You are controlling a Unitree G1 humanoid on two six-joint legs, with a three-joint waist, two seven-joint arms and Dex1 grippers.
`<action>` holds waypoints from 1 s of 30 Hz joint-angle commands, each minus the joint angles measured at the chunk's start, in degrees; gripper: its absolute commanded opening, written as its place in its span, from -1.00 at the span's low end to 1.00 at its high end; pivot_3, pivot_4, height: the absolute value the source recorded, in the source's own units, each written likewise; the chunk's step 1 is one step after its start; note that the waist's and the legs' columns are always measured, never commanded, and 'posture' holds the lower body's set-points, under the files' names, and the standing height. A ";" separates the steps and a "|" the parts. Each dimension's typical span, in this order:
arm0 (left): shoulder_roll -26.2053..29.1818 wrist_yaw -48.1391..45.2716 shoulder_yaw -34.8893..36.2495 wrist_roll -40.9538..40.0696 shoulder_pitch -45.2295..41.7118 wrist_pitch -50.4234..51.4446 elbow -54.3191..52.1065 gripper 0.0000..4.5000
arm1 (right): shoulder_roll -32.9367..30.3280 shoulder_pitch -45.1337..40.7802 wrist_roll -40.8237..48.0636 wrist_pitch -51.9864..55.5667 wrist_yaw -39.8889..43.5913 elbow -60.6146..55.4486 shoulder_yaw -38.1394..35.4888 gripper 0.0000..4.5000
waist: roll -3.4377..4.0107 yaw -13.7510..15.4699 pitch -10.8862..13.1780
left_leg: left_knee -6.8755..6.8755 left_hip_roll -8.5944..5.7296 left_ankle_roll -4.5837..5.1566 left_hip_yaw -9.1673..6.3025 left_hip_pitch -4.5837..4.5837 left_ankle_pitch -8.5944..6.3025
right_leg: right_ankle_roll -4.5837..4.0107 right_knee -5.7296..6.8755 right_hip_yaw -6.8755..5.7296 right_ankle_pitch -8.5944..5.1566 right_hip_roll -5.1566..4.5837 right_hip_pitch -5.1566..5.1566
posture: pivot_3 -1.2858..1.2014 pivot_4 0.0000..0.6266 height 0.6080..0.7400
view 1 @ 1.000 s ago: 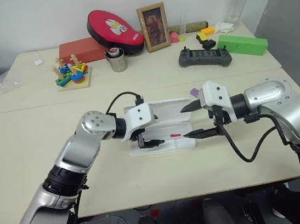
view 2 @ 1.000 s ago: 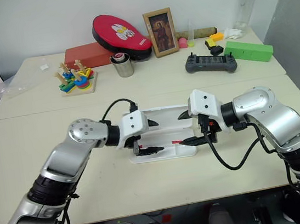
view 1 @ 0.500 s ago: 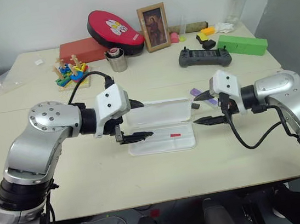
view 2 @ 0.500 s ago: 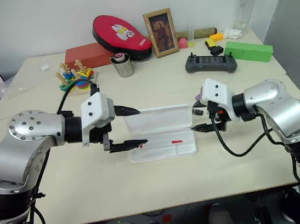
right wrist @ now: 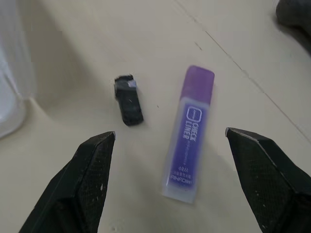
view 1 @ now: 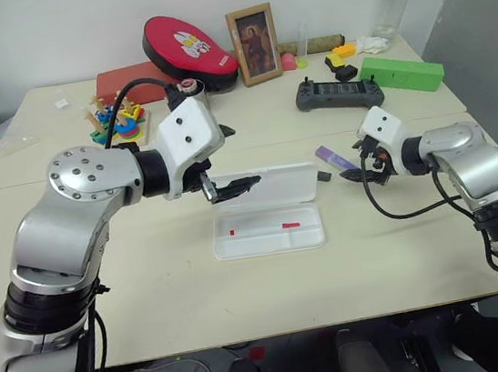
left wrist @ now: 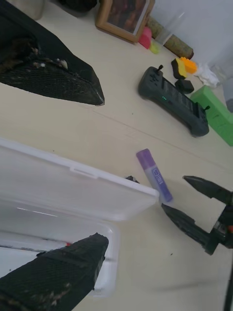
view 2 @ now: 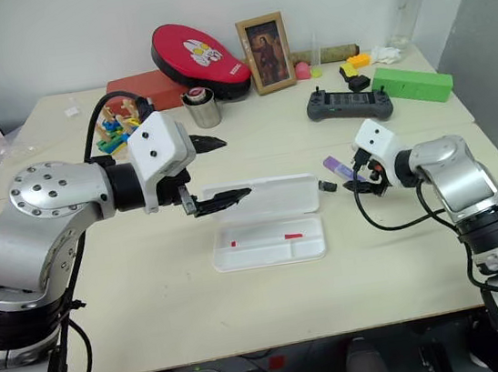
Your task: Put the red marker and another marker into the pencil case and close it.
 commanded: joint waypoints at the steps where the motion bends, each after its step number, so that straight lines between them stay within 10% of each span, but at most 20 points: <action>1: -0.13 1.56 0.54 0.46 -1.59 0.33 0.10 0.99 | 1.01 -2.27 -0.53 -1.12 -1.31 1.34 -1.81 0.69 | 0.00 -0.24 0.00 | 0.00 0.00 0.00 0.01 0.00 0.00 | 0.00 0.00 0.00 0.00 0.00 0.00 | 0.03 -0.52 1.00; 18: -0.45 3.71 0.76 -0.20 -0.92 1.52 0.32 0.99 | 9.81 -10.21 -1.73 -3.84 -8.69 24.08 -5.16 0.69 | 0.01 -1.07 0.00 | 0.01 0.00 -0.01 0.00 0.01 0.01 | -0.01 0.01 0.00 0.01 0.00 0.00 | 0.03 -0.52 1.00; 30: -0.13 3.78 0.89 -0.32 -0.85 1.51 0.50 1.00 | 10.67 -8.87 -1.85 -1.34 -5.55 23.36 -5.05 -0.46 | 0.01 -1.20 0.00 | 0.02 0.00 -0.01 -0.01 0.02 0.01 | -0.01 0.06 0.01 0.01 0.00 0.00 | 0.03 -0.52 1.00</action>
